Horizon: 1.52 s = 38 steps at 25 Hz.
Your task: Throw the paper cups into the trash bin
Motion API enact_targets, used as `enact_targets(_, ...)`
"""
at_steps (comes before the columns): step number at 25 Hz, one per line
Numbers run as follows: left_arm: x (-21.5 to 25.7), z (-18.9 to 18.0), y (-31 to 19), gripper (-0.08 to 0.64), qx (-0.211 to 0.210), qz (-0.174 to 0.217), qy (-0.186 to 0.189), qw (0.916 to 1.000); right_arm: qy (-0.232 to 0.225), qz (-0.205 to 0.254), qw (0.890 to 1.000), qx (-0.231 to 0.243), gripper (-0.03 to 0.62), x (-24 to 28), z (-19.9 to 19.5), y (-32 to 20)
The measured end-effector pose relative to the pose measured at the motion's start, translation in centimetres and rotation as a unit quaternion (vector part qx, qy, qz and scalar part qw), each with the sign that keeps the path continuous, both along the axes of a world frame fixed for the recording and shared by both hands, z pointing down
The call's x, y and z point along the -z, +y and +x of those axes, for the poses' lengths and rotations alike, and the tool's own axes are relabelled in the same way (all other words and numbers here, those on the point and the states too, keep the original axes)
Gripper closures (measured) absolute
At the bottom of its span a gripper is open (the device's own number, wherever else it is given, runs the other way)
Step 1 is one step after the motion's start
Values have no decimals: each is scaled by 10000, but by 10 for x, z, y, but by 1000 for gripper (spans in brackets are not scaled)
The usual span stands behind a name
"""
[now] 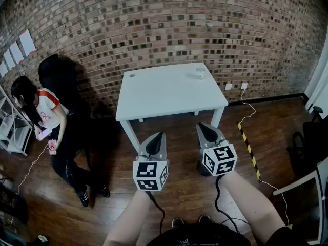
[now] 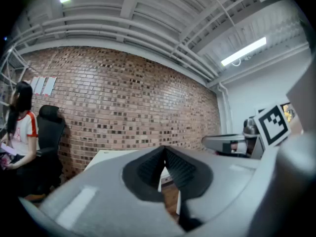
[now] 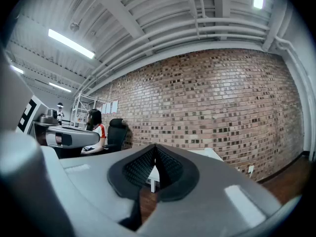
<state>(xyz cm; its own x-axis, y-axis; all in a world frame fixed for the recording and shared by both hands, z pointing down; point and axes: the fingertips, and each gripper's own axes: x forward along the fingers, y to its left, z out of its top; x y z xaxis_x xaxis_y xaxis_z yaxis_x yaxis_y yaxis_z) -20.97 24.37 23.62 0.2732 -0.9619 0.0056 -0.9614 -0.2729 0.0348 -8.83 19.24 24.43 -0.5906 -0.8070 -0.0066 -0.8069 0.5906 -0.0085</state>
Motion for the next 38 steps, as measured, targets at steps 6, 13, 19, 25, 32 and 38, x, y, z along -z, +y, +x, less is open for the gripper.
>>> enact_targets(6, -1, -29, -4, 555, 115, 5, 87, 9999, 26, 39, 9999, -101, 584, 0, -8, -3)
enact_targets(13, 2, -31, -19, 555, 122, 30, 94, 9999, -79, 86, 9999, -122, 584, 8, -10, -23)
enact_targets(19, -9, -41, -59, 555, 334, 66, -62, 9994, -175, -23, 9998, 17, 584, -14, -21, -68)
enact_targets(25, -15, -51, -130, 555, 490, 13, -87, 9988, -186, -90, 9997, 125, 584, -25, -30, -147)
enact_targets(32, -7, -43, -218, 555, 527, 18, -170, 9985, -235, -213, 9992, 263, 584, -30, -31, -243)
enact_targets(38, -19, -42, -277, 555, 648, -139, -234, 9975, -262, -232, 9992, 215, 584, -31, -19, -308)
